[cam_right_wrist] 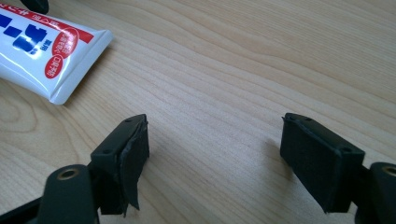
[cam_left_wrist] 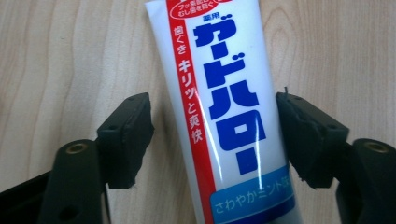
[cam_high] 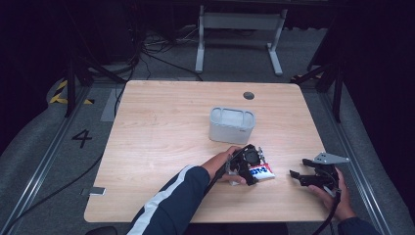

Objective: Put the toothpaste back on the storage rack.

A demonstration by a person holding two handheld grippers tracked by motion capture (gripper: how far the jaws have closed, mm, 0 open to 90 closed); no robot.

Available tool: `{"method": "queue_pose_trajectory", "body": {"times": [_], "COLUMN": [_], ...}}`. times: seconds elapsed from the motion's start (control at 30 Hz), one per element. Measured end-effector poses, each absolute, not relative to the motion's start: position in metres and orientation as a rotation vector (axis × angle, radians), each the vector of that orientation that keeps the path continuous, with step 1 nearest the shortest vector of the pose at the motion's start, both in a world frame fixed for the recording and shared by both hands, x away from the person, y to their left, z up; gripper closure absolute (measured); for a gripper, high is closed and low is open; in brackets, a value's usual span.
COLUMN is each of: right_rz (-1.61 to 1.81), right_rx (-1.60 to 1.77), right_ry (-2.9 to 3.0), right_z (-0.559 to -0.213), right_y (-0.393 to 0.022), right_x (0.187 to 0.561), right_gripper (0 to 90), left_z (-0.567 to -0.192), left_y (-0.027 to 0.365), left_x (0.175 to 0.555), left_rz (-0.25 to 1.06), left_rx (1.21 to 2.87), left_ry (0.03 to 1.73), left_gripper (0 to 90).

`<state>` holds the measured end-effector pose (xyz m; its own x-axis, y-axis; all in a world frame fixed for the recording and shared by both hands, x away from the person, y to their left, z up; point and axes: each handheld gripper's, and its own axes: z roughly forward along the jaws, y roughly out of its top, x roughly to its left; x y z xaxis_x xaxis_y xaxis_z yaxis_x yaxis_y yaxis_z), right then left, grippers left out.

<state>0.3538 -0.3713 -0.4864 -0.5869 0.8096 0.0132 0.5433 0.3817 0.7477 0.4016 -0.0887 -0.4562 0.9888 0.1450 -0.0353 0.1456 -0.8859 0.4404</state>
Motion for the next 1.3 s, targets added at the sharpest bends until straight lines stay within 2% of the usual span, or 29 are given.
{"method": "queue_pose_trajectory", "body": {"times": [0.27,0.47,0.63,0.97,1.3], "right_rz": [1.038,1.039,1.040,1.040,1.039], "right_rx": [1.175,1.171,1.169,1.170,1.170], "right_ry": [2.290,2.291,2.292,2.291,2.292], "right_z": [-0.486,-0.486,-0.486,-0.486,-0.486], "right_y": [-0.371,-0.371,-0.371,-0.371,-0.371], "right_x": [0.354,0.353,0.353,0.353,0.353], "right_gripper": [25.0,25.2,25.6,25.6,25.6], "left_z": [-0.451,-0.451,-0.447,-0.440,-0.411], "left_y": [-0.096,-0.094,-0.093,-0.083,-0.062], "left_x": [0.401,0.402,0.400,0.401,0.399], "left_rz": [-0.002,-0.019,-0.003,0.034,0.101], "left_rx": [2.730,2.718,2.726,2.703,2.526], "left_ry": [0.173,0.183,0.172,0.155,0.208], "left_gripper": [43.1,47.0,54.6,60.6,61.6]}}
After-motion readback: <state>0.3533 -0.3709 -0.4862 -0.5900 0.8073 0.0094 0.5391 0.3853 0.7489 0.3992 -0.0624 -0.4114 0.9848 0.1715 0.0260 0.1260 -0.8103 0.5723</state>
